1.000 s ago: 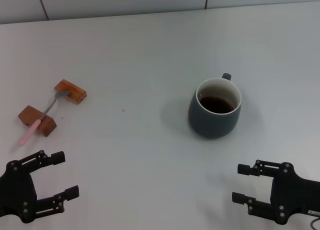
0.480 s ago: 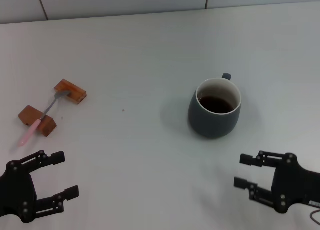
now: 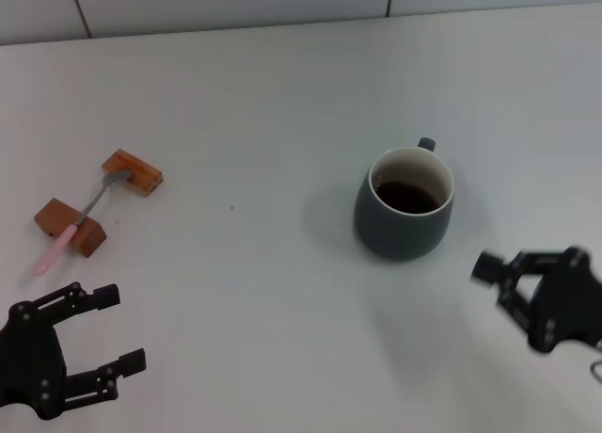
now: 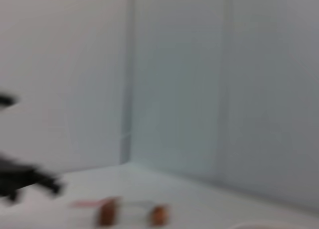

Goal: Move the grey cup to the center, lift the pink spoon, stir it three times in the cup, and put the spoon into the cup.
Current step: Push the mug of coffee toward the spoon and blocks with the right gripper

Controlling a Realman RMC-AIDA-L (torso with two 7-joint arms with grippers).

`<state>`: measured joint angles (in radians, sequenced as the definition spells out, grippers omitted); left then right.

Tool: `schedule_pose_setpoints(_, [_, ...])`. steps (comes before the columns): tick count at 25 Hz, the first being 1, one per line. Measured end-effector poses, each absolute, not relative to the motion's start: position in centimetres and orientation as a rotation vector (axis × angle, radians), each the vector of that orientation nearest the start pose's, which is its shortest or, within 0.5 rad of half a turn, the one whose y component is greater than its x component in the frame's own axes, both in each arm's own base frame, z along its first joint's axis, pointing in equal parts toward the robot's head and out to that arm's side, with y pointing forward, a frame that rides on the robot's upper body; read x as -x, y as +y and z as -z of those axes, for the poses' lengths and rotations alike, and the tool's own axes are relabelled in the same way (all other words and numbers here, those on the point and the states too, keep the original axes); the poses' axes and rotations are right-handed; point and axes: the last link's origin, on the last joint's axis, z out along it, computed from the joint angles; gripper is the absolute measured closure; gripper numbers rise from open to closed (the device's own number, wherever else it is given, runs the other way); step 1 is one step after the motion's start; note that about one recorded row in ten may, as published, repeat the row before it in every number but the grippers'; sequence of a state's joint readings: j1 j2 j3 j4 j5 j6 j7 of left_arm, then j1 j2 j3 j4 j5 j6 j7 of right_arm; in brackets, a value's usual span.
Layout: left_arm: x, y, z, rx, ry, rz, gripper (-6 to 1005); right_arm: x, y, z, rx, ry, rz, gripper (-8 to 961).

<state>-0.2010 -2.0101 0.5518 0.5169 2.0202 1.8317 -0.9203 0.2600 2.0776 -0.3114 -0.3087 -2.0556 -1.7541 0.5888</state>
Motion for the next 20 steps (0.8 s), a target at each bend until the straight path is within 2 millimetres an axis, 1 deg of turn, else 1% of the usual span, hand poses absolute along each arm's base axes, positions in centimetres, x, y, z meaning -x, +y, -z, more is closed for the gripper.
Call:
schedule_pose_setpoints(3, [34.6,19.7,-2.1,2.654,-0.495,0.817,179,-33.4,21.2,0.9,2.226,0.279,-0.917,823])
schedule_pose_setpoints(4, [34.6,19.7,-2.1,2.654,-0.495,0.817,179,-33.7,21.6,0.5,2.115,0.282,-0.905,855])
schedule_pose_setpoints(5, [34.6,19.7,-2.1,2.654,-0.495,0.817,180,-33.7,21.6,0.5,2.115,0.282,-0.905,888])
schedule_pose_setpoints(6, [34.6,19.7,-2.1,2.654,-0.495,0.817,180,-33.9,21.8,0.3,2.066,0.288,-0.897,920])
schedule_pose_setpoints(8, [34.7,19.7,-2.1,2.654,-0.494,0.816,180,-34.4,22.4,0.1,1.967,0.309,-0.859,922])
schedule_pose_setpoints(9, [34.7,19.7,-2.2,2.651,-0.494,0.816,181,-35.0,23.2,0.2,1.918,0.342,-0.807,923])
schedule_pose_setpoints(11, [34.7,19.7,-2.2,2.648,-0.493,0.818,181,-35.1,23.6,0.3,1.913,0.351,-0.791,925])
schedule_pose_setpoints(13, [34.6,19.7,-2.3,2.644,-0.492,0.824,182,-35.3,24.6,0.9,1.926,0.381,-0.748,925])
schedule_pose_setpoints(14, [34.6,19.7,-2.4,2.64,-0.492,0.829,182,-35.3,25.6,1.4,1.947,0.4,-0.713,925])
schedule_pose_setpoints(15, [34.6,19.7,-2.4,2.64,-0.492,0.829,182,-35.3,25.6,1.4,1.947,0.4,-0.713,925])
schedule_pose_setpoints(17, [34.6,19.7,-2.4,2.632,-0.492,0.835,183,-35.1,26.7,2.3,1.992,0.416,-0.67,925])
schedule_pose_setpoints(18, [34.6,19.7,-2.4,2.632,-0.492,0.835,183,-35.1,26.7,2.3,1.992,0.416,-0.67,925])
schedule_pose_setpoints(19, [34.6,19.7,-2.4,2.631,-0.493,0.838,184,-34.9,27.4,3.0,2.028,0.42,-0.636,925])
schedule_pose_setpoints(20, [34.5,19.7,-2.4,2.63,-0.494,0.841,184,-34.9,27.4,3.0,2.028,0.42,-0.636,925])
